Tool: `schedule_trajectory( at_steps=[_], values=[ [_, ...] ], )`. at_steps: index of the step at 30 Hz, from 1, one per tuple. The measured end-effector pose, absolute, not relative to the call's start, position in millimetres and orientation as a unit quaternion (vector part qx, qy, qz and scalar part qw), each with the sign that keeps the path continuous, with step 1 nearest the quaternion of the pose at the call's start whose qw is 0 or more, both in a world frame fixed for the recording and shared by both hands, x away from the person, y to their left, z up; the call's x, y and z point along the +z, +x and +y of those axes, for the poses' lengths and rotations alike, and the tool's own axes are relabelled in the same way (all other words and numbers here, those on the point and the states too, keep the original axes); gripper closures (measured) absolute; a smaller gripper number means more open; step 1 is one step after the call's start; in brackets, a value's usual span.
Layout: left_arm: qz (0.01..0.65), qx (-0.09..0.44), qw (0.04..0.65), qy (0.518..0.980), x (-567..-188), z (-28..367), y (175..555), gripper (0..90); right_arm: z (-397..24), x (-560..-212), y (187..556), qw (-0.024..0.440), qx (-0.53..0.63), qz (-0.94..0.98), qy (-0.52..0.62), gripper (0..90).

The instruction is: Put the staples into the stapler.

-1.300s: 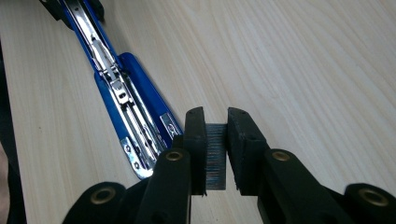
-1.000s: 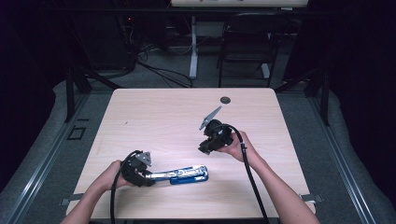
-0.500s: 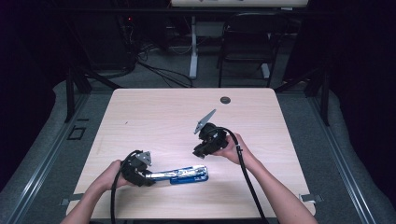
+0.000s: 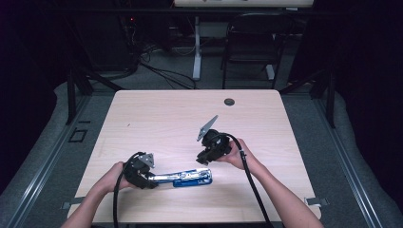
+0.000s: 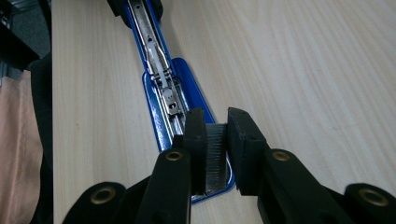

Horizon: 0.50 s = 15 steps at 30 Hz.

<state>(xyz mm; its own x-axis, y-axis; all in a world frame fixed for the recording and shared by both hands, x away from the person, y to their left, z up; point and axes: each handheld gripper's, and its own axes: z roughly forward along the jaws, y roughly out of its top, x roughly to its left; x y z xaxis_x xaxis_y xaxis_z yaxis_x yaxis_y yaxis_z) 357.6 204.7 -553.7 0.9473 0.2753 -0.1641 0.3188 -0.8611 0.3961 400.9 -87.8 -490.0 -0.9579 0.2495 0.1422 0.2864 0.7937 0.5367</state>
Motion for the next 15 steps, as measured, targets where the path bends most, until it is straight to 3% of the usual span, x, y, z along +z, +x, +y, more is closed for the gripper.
schedule_trajectory(
  at_steps=[15],
  values=[
    [0.150, -0.050, 0.215, 0.964, -553, 205, 360, 63.0, -83, -501, 396, 0.040, -0.273, -0.954, -0.119, 78.7]
  ],
)
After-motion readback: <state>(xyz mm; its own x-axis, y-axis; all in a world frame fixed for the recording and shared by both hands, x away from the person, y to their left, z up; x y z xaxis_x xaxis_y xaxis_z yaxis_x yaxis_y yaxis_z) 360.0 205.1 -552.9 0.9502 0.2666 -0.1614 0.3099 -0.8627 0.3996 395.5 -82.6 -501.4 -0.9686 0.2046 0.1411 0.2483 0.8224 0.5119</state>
